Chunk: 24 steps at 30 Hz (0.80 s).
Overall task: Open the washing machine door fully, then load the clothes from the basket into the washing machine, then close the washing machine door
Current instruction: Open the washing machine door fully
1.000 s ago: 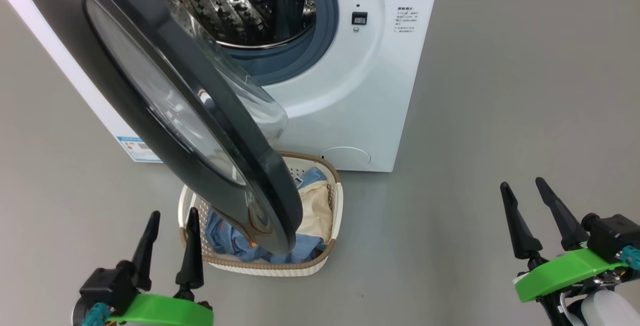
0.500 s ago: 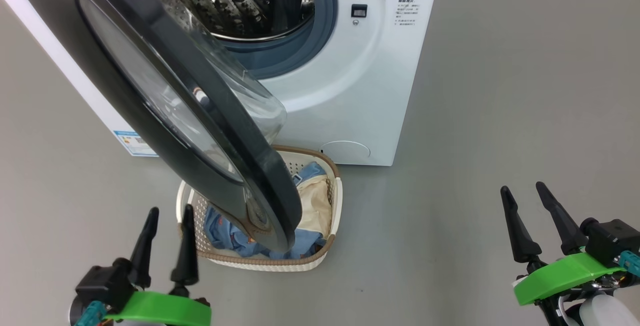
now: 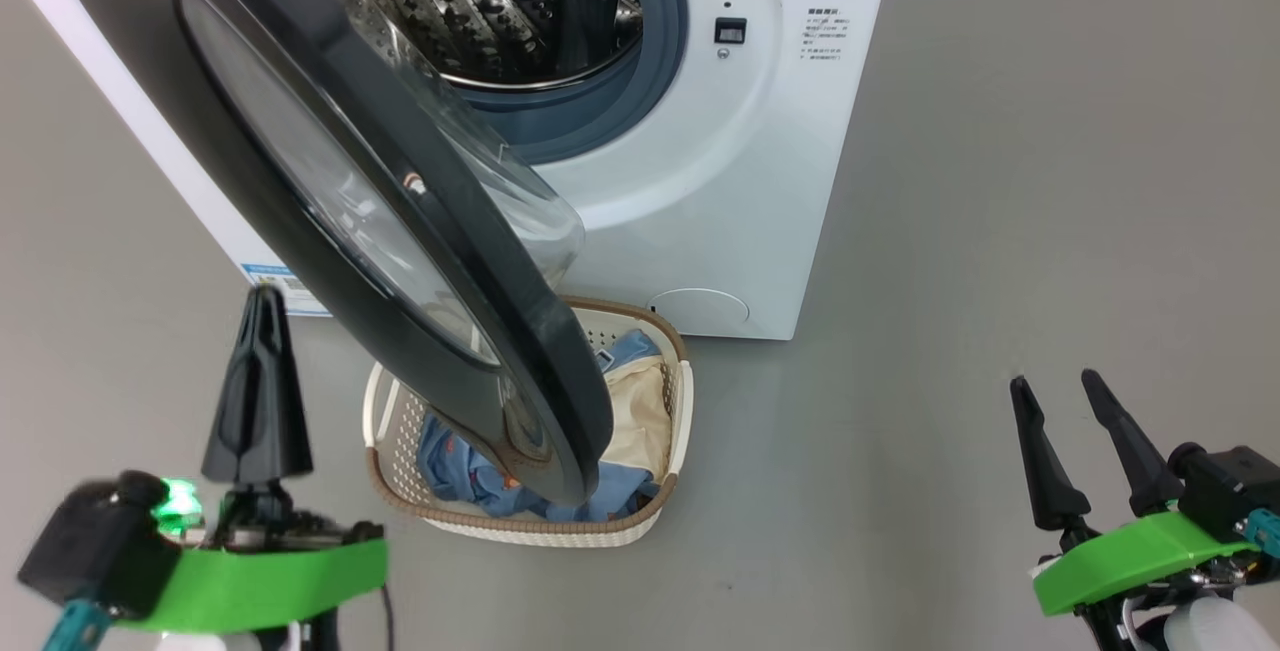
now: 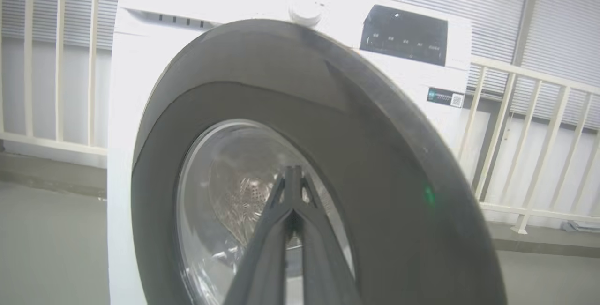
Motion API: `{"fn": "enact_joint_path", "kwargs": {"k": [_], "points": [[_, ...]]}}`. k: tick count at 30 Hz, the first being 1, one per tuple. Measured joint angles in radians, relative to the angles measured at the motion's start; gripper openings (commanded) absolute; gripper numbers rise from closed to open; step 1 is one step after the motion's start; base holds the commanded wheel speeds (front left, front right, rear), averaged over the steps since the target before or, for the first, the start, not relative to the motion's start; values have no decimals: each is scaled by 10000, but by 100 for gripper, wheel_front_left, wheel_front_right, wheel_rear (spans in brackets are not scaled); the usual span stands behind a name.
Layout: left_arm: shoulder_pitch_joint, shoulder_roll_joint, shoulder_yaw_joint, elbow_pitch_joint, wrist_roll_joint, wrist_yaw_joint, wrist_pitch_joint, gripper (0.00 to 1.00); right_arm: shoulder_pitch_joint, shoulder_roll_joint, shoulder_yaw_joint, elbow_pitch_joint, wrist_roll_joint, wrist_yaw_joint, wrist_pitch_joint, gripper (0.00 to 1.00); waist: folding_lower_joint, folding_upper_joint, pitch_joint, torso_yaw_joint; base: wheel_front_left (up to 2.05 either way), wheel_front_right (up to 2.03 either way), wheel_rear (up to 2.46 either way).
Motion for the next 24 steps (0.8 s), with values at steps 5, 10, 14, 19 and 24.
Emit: {"fn": "enact_joint_path", "kwargs": {"k": [5, 10, 14, 19, 24], "points": [[0, 4, -1151, -1689, 297, 92, -10, 0, 55, 10, -4, 2, 2, 0, 0, 100, 0, 0, 7, -1, 0, 0, 0], [-24, 23, -2721, -2247, 349, 232, 79, 0, 55, 12, 17, -17, 2, 0, 0, 100, 0, 0, 36, -62, 0, 0, 0], [-232, 50, -3563, -2044, 169, 284, 198, 0, 53, 17, 29, -42, 2, 0, 0, 100, 0, 0, 68, -106, 0, 0, 0], [-650, 71, -4617, -844, -589, 372, 192, 0, 48, 36, 79, -50, 2, 0, 0, 100, 0, 0, 152, -201, 0, 0, 0], [-1147, 73, -5125, 556, -1112, 464, 138, 0, 40, 50, 128, -54, 2, 0, 0, 100, 0, 0, 221, -301, 0, 0, 0]]}}
